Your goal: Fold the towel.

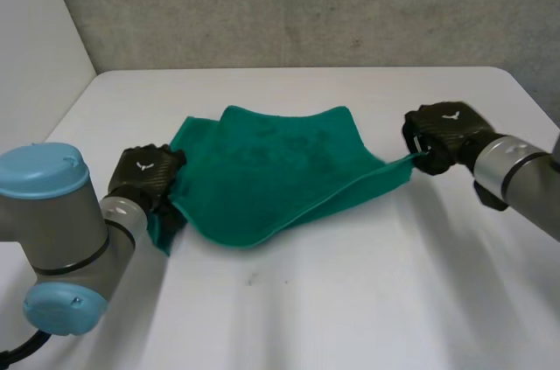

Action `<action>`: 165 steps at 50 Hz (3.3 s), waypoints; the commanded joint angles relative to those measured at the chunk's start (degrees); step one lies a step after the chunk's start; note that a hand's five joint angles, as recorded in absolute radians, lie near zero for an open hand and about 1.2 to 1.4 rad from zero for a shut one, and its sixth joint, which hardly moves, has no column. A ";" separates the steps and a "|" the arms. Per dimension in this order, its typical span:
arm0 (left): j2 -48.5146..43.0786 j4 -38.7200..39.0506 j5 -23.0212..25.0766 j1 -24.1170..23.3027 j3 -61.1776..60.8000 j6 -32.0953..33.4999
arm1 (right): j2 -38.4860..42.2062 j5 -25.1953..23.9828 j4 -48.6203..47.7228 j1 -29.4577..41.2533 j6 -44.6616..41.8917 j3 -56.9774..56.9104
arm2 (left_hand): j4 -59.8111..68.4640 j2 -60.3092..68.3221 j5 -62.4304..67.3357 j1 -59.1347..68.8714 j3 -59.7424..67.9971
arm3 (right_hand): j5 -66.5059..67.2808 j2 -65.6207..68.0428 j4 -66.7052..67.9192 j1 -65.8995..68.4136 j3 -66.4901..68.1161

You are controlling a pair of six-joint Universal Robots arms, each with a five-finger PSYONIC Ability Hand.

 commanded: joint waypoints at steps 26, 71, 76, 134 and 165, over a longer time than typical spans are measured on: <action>16.01 -18.63 -1.63 0.22 -2.66 -3.58 | -23.38 7.04 13.25 -7.75 -28.33 8.15 | 61.51 61.29 61.85 60.63 61.01 | 13.88 13.08 11.89 23.78 12.51; 5.13 2.37 -1.01 1.72 41.55 14.62 | -7.13 16.27 -17.93 1.48 -8.74 -28.86 | 61.51 61.29 61.85 60.63 61.01 | 13.88 13.08 11.89 23.78 12.51; 5.39 1.32 -0.66 3.03 35.60 9.80 | -9.33 15.48 -17.24 2.09 -8.92 -20.26 | 61.51 61.29 61.85 60.63 61.01 | 13.88 13.08 11.89 23.78 12.51; -10.84 -9.67 1.80 0.58 20.42 25.96 | 6.21 12.66 7.74 -2.57 -34.06 -3.62 | 61.19 60.97 61.53 60.31 60.70 | 13.88 13.08 11.89 23.78 12.51; -19.66 3.34 2.50 -1.09 27.67 33.08 | 14.33 21.28 -3.78 2.27 -20.61 -13.93 | -8.49 -8.71 -8.15 -9.37 -8.99 | -47.97 -48.76 -49.95 -38.06 -49.33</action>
